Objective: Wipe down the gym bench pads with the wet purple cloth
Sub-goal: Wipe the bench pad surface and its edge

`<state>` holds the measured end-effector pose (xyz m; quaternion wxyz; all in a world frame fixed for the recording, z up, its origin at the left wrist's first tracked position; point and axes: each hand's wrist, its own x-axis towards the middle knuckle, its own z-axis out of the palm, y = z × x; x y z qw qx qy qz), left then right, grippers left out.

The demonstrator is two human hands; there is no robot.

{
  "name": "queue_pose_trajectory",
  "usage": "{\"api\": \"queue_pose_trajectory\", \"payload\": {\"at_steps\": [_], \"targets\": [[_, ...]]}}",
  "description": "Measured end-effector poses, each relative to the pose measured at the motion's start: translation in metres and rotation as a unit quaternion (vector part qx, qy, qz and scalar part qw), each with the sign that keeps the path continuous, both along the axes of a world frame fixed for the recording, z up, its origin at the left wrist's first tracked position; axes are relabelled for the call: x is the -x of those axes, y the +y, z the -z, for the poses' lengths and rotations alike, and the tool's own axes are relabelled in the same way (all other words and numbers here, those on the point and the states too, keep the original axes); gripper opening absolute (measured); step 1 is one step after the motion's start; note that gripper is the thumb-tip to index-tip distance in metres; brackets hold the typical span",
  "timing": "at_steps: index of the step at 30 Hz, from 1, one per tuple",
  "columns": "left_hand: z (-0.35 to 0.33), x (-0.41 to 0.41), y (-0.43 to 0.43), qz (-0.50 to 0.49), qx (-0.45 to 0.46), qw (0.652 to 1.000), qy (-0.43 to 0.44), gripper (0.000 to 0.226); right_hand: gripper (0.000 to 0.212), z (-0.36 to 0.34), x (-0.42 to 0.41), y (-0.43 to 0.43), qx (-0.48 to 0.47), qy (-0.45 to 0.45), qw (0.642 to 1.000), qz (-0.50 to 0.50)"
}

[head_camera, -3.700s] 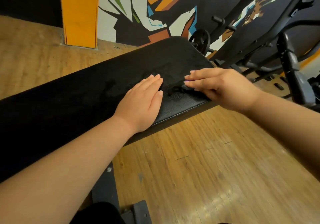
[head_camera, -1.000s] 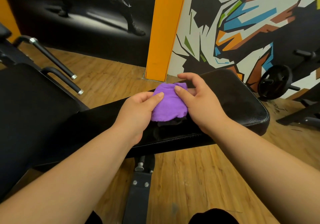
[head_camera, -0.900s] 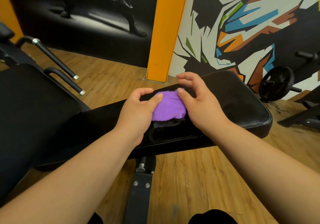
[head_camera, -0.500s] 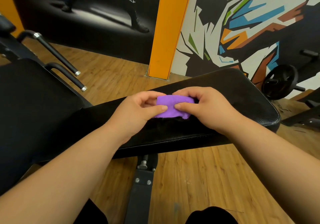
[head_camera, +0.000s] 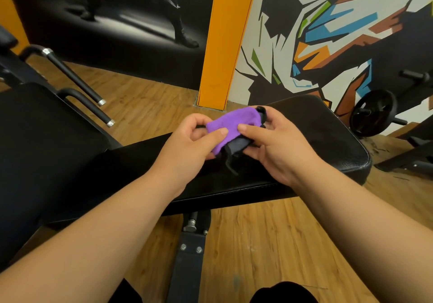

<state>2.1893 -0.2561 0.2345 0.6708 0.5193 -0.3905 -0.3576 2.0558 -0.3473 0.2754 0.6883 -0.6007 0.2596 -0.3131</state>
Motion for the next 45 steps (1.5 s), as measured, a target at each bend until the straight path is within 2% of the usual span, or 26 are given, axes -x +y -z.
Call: {"api": "queue_pose_trajectory", "payload": {"at_steps": [3, 5, 6, 8, 9, 11, 13, 15, 17, 20, 22, 24, 25, 27, 32, 34, 36, 41, 45], "targets": [[-0.003, -0.004, 0.001, 0.033, -0.006, 0.999, -0.037, 0.028, 0.041, -0.003, 0.003, -0.002, 0.019, 0.026, 0.999, -0.04], [-0.004, -0.003, 0.0, 0.012, 0.005, 0.999, -0.048, 0.025, 0.046, -0.001, 0.002, -0.002, 0.092, 0.085, 0.992, 0.001], [-0.003, -0.001, 0.0, -0.007, 0.01, 0.999, -0.048, 0.024, 0.047, 0.002, 0.0, -0.003, 0.157, 0.13, 0.977, 0.055], [0.0, 0.005, -0.002, -0.048, 0.014, 0.998, -0.046, 0.025, 0.04, 0.008, -0.004, 0.0, 0.293, 0.187, 0.92, 0.181], [0.001, 0.008, -0.003, -0.064, 0.017, 0.997, -0.05, 0.025, 0.032, 0.011, -0.005, 0.003, 0.349, 0.188, 0.893, 0.213], [0.002, 0.014, -0.003, -0.076, 0.029, 0.995, -0.055, 0.024, 0.017, 0.017, -0.007, 0.009, 0.396, 0.161, 0.881, 0.201], [0.001, 0.018, -0.001, -0.063, 0.036, 0.997, -0.02, 0.023, 0.009, 0.02, -0.008, 0.013, 0.371, 0.143, 0.905, 0.153], [-0.003, 0.02, 0.0, -0.032, 0.044, 0.997, 0.058, 0.024, 0.022, 0.019, -0.006, 0.013, 0.351, 0.137, 0.92, 0.108], [-0.005, 0.02, 0.001, -0.019, 0.05, 0.995, 0.079, 0.03, 0.027, 0.016, -0.004, 0.012, 0.361, 0.135, 0.92, 0.073], [-0.006, 0.021, 0.0, -0.036, 0.057, 0.997, 0.045, 0.028, 0.023, 0.015, 0.001, 0.01, 0.362, 0.145, 0.919, 0.052], [-0.006, 0.02, -0.001, -0.079, 0.052, 0.995, -0.011, 0.025, 0.024, 0.013, 0.005, 0.006, 0.321, 0.147, 0.934, 0.054], [-0.005, 0.013, -0.005, -0.118, 0.032, 0.989, -0.089, 0.035, 0.023, 0.009, 0.007, 0.001, 0.267, 0.145, 0.952, 0.044], [-0.004, 0.01, -0.006, -0.114, 0.017, 0.988, -0.099, 0.042, 0.023, 0.007, 0.009, -0.001, 0.247, 0.142, 0.958, 0.034], [-0.005, 0.007, -0.008, -0.063, 0.006, 0.996, -0.059, 0.046, 0.022, 0.003, 0.011, -0.005, 0.231, 0.145, 0.962, 0.013], [-0.01, 0.011, -0.01, -0.013, 0.009, 0.994, 0.109, 0.02, 0.013, 0.003, 0.013, -0.011, 0.129, 0.064, 0.987, 0.074], [-0.011, 0.014, -0.011, -0.002, 0.017, 0.987, 0.158, 0.018, 0.017, 0.005, 0.014, -0.01, 0.109, 0.056, 0.989, 0.079], [-0.011, 0.016, -0.012, 0.002, 0.019, 0.984, 0.177, 0.016, 0.029, 0.003, 0.015, -0.007, 0.067, 0.047, 0.996, 0.043], [-0.007, 0.021, -0.013, -0.021, 0.022, 0.997, 0.065, 0.014, 0.055, -0.014, 0.021, -0.01, -0.011, 0.054, 0.998, -0.007], [-0.008, 0.024, -0.01, -0.028, 0.055, 0.998, 0.03, 0.018, 0.057, -0.024, 0.025, -0.011, -0.058, 0.081, 0.993, -0.064]]}}
